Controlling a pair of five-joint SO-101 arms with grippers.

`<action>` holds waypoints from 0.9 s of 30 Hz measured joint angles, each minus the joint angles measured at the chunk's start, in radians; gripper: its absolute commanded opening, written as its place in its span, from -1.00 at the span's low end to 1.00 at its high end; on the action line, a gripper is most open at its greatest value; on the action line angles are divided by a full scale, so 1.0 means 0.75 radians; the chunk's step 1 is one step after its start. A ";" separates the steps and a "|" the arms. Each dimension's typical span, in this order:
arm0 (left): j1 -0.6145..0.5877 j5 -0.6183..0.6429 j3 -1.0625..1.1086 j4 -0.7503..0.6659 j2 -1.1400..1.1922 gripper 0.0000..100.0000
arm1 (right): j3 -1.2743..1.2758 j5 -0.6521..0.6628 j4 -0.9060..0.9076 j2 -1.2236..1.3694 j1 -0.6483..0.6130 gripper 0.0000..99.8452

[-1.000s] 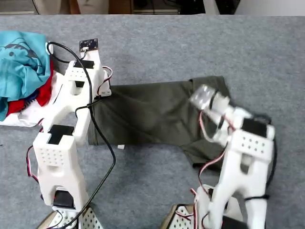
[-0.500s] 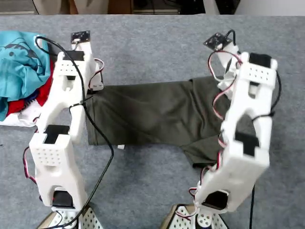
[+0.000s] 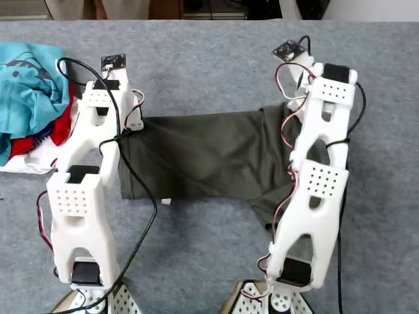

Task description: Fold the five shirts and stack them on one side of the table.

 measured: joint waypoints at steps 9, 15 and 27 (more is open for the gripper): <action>-0.065 0.088 -0.104 0.000 0.014 -0.96 | -0.405 0.000 0.068 0.207 0.000 -0.98; -0.090 0.106 -0.178 -0.045 0.070 -0.96 | -0.485 -0.068 0.031 0.256 0.000 -0.97; -0.090 0.158 -0.626 0.293 0.213 -0.96 | -0.554 -0.076 0.086 0.256 0.000 -0.65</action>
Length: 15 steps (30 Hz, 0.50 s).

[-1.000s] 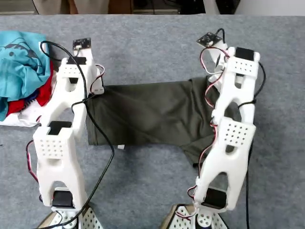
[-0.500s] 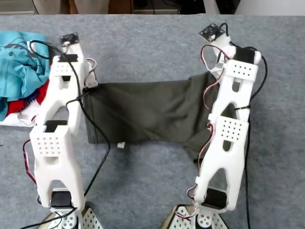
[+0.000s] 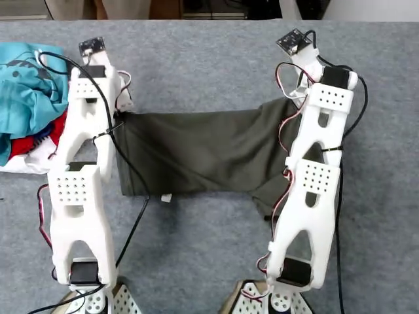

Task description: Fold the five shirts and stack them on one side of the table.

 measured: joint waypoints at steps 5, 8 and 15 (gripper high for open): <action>0.002 0.000 -0.196 0.262 0.000 -0.96 | -0.018 0.000 0.084 -0.020 0.000 -0.65; 0.029 0.000 -0.231 0.366 0.000 -0.96 | -0.018 0.000 0.151 -0.074 0.000 -0.73; 0.129 0.012 -0.178 0.356 0.000 -0.96 | -0.018 -0.037 0.241 -0.115 0.002 -0.98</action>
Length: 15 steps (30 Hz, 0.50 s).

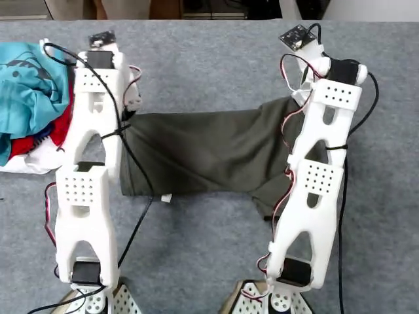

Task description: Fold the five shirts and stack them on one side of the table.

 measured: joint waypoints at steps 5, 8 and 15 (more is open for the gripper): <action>0.070 0.000 0.158 -0.113 0.000 -0.96 | 0.016 -0.027 0.002 0.004 -0.008 -0.99; 0.063 0.000 0.278 -0.256 0.000 -0.96 | 0.016 -0.033 -0.031 0.072 -0.033 -0.99; -0.043 0.004 0.452 -0.673 -0.002 -0.96 | 0.016 -0.033 -0.260 0.260 -0.039 -0.98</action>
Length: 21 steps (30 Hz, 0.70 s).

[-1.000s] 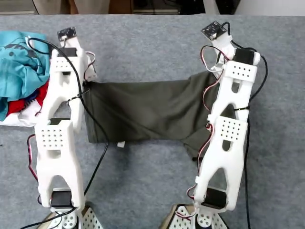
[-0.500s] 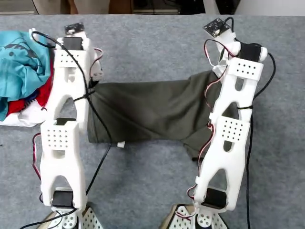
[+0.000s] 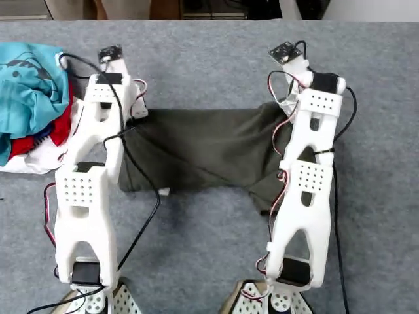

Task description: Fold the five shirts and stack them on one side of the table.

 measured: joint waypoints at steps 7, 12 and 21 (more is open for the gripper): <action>-0.035 -0.002 0.000 -0.137 0.002 -0.96 | 0.000 0.000 -0.076 0.002 -0.002 -0.99; -0.035 -0.002 0.000 -0.121 0.002 -0.96 | 0.000 0.000 -0.059 0.002 -0.002 -0.99; 0.004 -0.043 -0.307 0.358 0.002 -0.96 | 0.000 0.000 0.094 -0.153 0.000 -0.99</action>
